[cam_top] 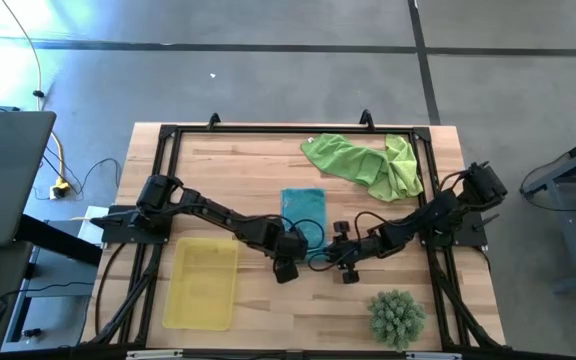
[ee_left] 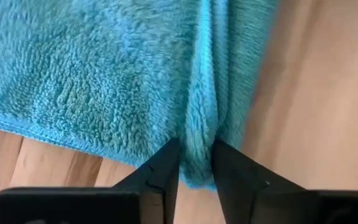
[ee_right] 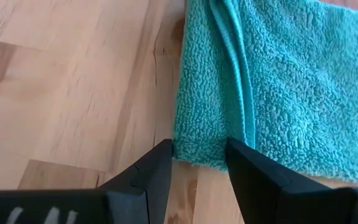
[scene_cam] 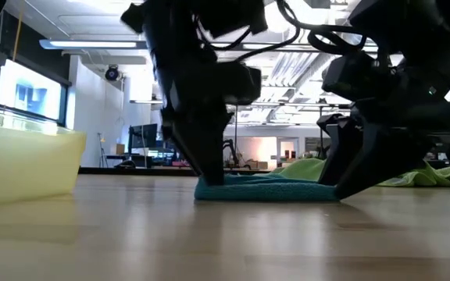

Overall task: Roll microfiber towels into tight, uniform cylinder then place into a basket
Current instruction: Roll the blue microfiber towel

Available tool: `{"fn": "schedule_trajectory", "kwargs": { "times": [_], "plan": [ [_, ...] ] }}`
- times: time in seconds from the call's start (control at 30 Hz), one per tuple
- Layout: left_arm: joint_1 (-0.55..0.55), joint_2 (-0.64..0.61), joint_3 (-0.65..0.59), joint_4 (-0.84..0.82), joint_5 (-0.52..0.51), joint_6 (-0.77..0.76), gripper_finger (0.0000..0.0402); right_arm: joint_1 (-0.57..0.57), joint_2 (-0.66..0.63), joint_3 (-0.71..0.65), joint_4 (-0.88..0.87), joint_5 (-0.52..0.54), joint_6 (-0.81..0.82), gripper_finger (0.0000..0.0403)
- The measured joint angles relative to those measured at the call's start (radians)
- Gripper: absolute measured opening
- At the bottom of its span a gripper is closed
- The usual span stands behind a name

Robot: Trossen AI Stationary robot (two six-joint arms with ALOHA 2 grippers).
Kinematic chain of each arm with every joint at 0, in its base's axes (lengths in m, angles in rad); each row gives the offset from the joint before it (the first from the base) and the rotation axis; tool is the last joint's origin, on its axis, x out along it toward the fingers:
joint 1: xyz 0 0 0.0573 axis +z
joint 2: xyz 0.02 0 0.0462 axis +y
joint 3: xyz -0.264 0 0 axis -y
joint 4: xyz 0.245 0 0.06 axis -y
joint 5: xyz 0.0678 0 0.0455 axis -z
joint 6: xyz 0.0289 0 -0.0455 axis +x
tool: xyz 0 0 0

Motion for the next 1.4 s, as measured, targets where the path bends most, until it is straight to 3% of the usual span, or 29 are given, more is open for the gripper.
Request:
{"fn": "schedule_trajectory", "kwargs": {
  "times": [0.3,0.5,0.8,1.1,1.4],
  "plan": [
    [-0.03,-0.003,0.176,-0.179,0.003,0.149,0.0095,0.0,0.0,0.0,-0.021,-0.005,0.057,0.0144],
    [-0.054,0.016,0.17,-0.137,-0.015,0.201,0.0095,0.0,0.0,0.0,-0.02,-0.005,0.056,0.0144],
    [-0.044,0.031,0.064,-0.038,-0.17,0.211,0.0095,0.0,0.0,0.0,-0.019,-0.011,0.058,0.0144],
    [-0.048,0.029,-0.003,0.0,-0.128,0.146,0.0095,0.001,0.0,0.0,-0.014,-0.019,0.055,0.0144],
    [-0.078,0.013,0.061,-0.025,-0.127,0.174,0.0095,0.001,0.0,-0.001,-0.014,-0.019,0.055,0.0144]
  ]
}}
